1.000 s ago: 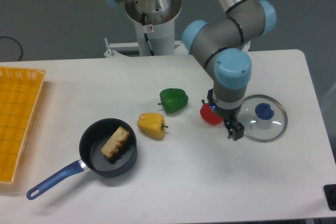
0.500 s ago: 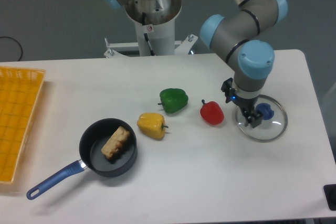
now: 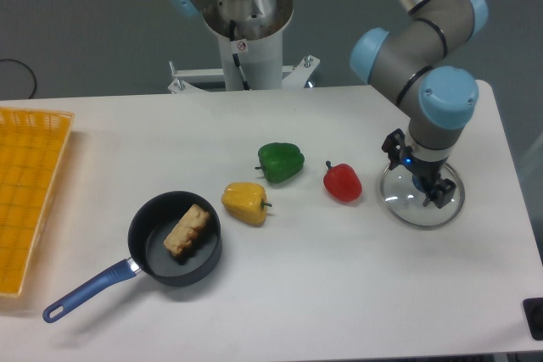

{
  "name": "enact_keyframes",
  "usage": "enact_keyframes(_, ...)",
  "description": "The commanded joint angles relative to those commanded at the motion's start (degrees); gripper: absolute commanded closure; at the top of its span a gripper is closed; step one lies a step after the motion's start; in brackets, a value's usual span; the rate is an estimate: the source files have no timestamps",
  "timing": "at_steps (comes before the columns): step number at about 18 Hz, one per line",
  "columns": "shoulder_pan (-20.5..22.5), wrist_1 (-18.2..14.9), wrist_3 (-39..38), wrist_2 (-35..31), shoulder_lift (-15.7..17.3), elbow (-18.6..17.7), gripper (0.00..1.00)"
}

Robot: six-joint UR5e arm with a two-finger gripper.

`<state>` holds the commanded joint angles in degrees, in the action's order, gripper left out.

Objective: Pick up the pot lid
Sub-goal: 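Move the gripper over the blue knob of the glass lid, then lower the open gripper around the blue knob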

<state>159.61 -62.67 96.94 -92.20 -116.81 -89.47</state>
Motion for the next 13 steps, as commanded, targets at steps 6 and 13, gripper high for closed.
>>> enact_keyframes(6, 2.9, 0.0, 6.1, 0.1, -0.3, -0.8, 0.00)
enact_keyframes(13, 8.5, 0.0, 11.6, 5.2, -1.0, -1.8, 0.00)
